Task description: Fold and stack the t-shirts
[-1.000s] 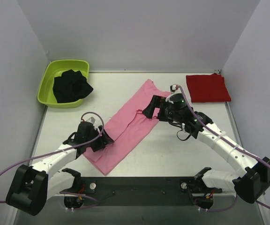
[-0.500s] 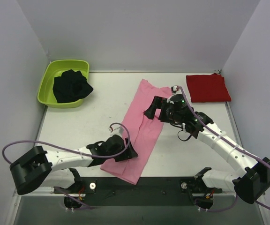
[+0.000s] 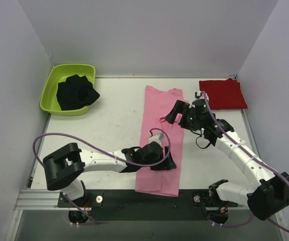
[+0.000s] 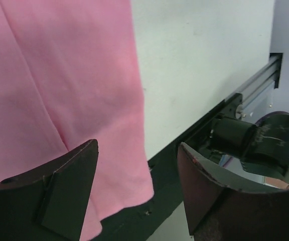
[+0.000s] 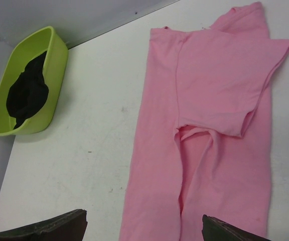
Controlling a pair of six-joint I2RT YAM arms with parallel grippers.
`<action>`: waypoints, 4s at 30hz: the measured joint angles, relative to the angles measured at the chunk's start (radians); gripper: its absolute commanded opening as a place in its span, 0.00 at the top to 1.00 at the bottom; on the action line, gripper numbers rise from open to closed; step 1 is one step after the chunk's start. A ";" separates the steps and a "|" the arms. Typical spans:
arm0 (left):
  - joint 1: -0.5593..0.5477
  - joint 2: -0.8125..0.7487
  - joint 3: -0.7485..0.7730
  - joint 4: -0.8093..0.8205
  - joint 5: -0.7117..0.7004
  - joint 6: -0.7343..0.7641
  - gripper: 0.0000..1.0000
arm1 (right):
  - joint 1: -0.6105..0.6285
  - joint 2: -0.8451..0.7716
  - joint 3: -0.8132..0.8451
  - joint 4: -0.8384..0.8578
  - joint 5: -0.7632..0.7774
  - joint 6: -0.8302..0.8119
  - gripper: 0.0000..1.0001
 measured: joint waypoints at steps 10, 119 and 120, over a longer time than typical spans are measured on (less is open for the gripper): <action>0.017 -0.440 0.068 -0.266 -0.110 0.105 0.25 | -0.055 0.294 0.060 0.070 -0.092 0.002 0.00; 0.075 -0.365 -0.375 -0.154 -0.126 -0.175 0.44 | 0.450 -0.250 -0.192 -0.293 0.440 0.063 0.01; 0.075 -0.366 -0.379 -0.156 -0.129 -0.183 0.46 | 0.450 -0.253 -0.195 -0.293 0.441 0.064 0.01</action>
